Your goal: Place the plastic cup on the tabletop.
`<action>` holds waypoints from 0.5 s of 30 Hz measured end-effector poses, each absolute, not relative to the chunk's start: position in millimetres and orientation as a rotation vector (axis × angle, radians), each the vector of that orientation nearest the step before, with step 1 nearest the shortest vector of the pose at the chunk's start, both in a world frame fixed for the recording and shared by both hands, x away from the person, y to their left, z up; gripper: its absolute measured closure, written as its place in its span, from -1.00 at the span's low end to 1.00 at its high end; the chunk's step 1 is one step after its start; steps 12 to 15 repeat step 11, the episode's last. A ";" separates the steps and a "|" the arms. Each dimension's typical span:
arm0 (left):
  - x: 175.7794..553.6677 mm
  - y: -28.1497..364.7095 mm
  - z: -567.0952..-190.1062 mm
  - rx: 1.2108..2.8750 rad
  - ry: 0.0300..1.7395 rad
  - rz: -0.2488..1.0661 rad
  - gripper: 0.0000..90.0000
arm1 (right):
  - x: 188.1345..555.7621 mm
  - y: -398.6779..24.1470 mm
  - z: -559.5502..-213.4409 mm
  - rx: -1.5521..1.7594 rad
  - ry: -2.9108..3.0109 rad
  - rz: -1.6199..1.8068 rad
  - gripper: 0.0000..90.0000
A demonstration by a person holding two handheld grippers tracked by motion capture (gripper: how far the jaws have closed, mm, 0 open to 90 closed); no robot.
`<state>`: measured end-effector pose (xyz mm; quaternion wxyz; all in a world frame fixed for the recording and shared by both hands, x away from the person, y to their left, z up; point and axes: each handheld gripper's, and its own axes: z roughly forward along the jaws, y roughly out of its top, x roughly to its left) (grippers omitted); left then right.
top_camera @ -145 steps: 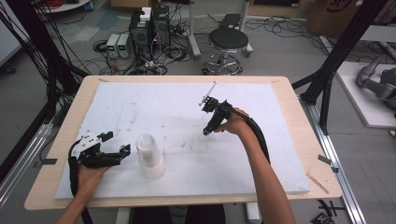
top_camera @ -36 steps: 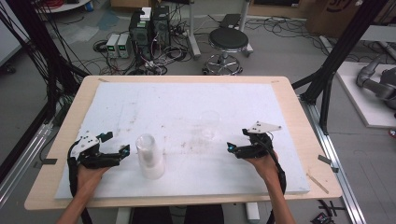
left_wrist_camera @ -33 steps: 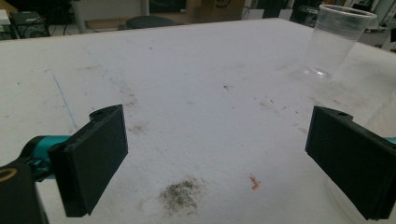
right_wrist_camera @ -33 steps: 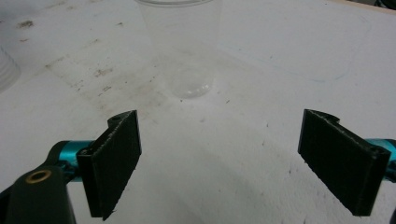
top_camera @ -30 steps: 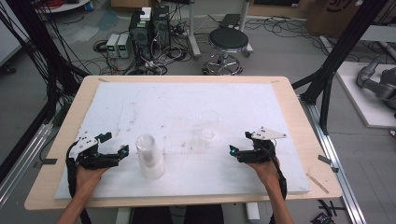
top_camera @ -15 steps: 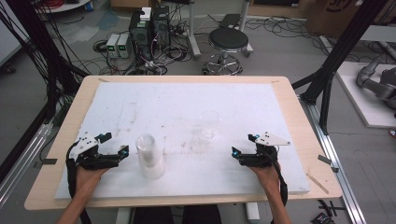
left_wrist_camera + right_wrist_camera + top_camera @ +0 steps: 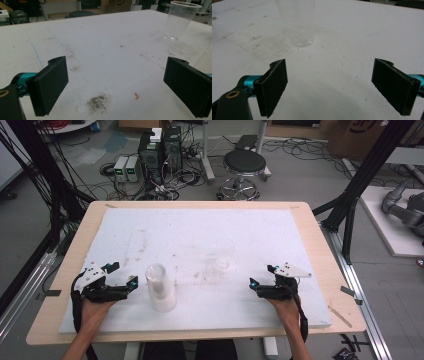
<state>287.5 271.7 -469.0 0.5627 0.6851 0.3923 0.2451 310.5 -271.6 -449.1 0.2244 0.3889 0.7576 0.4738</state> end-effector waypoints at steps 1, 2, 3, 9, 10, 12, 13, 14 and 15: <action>287.6 271.6 -469.0 1.614 0.924 0.576 -0.87 | 310.6 -271.9 -449.4 1.073 2.092 1.311 -0.71; 287.8 271.6 -469.0 1.618 0.923 0.574 -0.87 | 310.6 -272.0 -449.7 1.077 2.093 1.306 -0.71; 287.9 271.7 -469.0 1.619 0.923 0.574 -0.87 | 310.8 -272.3 -450.1 1.077 2.095 1.303 -0.71; 287.4 271.8 -469.1 1.615 0.916 0.570 -0.87 | 311.1 -274.4 -451.9 1.084 2.096 1.307 -0.71; 287.2 272.0 -469.1 1.617 0.911 0.573 -0.87 | 311.1 -274.3 -451.8 1.084 2.094 1.308 -0.71; 286.9 271.7 -469.1 1.613 0.909 0.574 -0.87 | 311.0 -274.0 -451.7 1.085 2.091 1.305 -0.71; 286.9 271.7 -469.1 1.613 0.909 0.574 -0.87 | 311.0 -274.0 -451.7 1.085 2.091 1.305 -0.71; 286.9 271.7 -469.1 1.613 0.909 0.574 -0.87 | 311.0 -274.0 -451.7 1.085 2.091 1.305 -0.71; 286.9 271.7 -469.1 1.613 0.909 0.574 -0.87 | 311.0 -274.0 -451.7 1.085 2.091 1.305 -0.71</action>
